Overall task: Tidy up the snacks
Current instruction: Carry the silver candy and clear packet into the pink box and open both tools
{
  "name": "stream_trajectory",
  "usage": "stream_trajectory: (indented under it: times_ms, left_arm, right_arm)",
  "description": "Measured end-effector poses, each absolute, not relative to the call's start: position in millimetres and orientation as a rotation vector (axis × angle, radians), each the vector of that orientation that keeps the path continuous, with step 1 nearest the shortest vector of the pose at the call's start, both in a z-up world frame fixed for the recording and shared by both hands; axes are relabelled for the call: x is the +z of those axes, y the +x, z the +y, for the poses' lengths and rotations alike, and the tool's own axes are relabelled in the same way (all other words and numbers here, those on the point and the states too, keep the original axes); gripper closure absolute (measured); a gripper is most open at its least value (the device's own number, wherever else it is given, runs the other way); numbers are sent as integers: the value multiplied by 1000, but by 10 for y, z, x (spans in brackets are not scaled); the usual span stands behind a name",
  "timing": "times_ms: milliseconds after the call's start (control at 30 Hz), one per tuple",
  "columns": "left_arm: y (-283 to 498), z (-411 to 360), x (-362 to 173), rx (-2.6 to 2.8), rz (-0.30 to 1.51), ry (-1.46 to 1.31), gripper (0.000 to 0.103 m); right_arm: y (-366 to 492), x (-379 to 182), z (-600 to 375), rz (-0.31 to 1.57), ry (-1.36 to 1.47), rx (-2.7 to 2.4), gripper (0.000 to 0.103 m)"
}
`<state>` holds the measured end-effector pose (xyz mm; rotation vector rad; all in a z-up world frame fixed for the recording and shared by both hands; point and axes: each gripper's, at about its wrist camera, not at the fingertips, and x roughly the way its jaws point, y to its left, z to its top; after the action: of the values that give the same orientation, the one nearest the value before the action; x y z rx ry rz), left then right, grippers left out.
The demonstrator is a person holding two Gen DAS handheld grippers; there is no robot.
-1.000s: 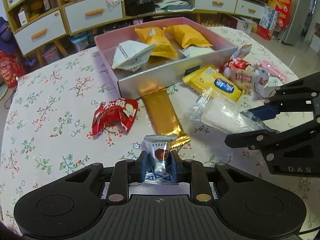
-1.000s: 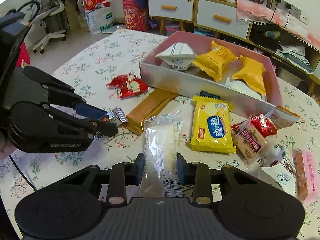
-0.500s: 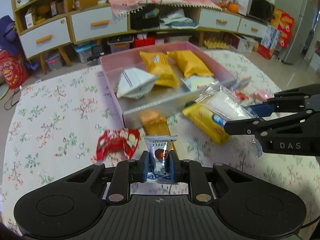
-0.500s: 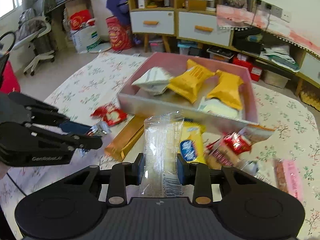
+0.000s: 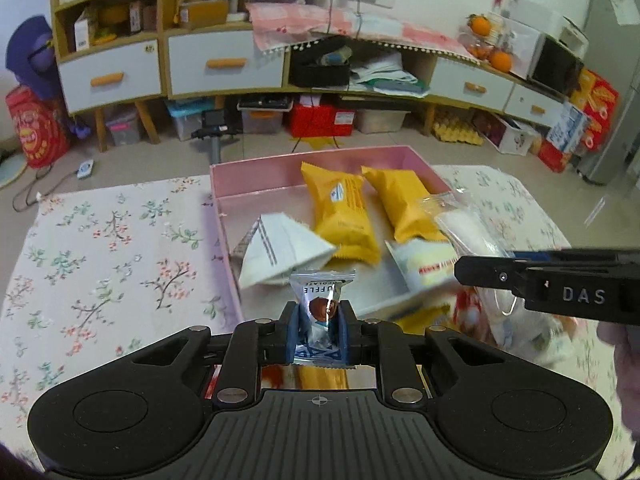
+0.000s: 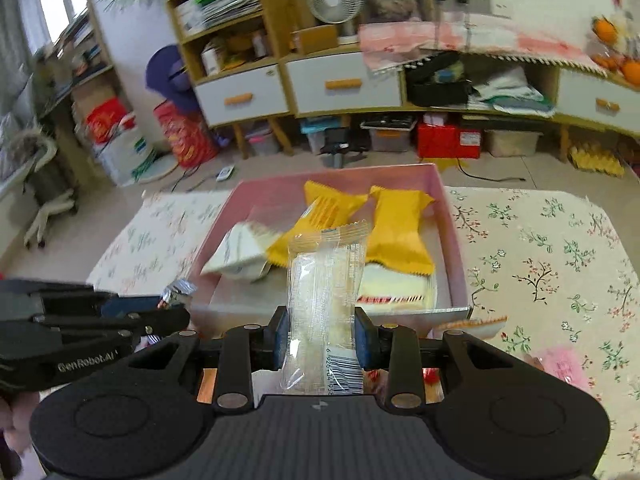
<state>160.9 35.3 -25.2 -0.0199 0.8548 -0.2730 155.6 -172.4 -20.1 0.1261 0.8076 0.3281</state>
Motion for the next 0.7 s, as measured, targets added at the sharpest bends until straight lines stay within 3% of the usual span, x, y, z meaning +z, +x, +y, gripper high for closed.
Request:
stream_trajectory:
  times_ms: [700]
  left_arm:
    - [2341,226,-608,-155,916,26,87]
  right_arm:
    - [2066,-494,-1848,845,383,228,99]
